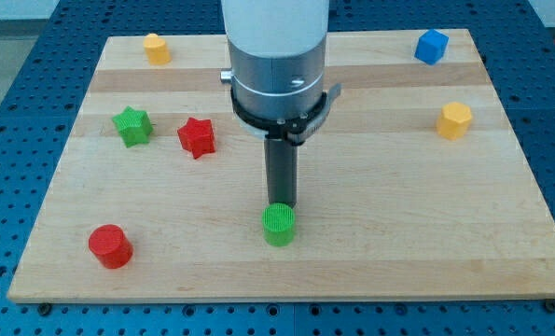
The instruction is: Place the green circle at the bottom center of the board
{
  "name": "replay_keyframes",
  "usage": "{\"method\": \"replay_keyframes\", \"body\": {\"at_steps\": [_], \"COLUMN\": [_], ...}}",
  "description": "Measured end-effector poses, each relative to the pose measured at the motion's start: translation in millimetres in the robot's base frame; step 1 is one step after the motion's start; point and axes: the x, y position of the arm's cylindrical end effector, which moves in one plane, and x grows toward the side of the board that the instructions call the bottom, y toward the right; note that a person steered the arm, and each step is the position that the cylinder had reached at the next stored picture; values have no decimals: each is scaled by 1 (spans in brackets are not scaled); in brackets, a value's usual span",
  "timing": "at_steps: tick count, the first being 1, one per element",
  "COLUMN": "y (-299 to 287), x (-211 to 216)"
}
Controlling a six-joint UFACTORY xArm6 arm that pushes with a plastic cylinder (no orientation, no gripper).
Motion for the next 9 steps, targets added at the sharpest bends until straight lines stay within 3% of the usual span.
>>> {"method": "replay_keyframes", "body": {"at_steps": [3, 6, 9], "y": [-1, -58, -41], "x": [7, 20, 30]}}
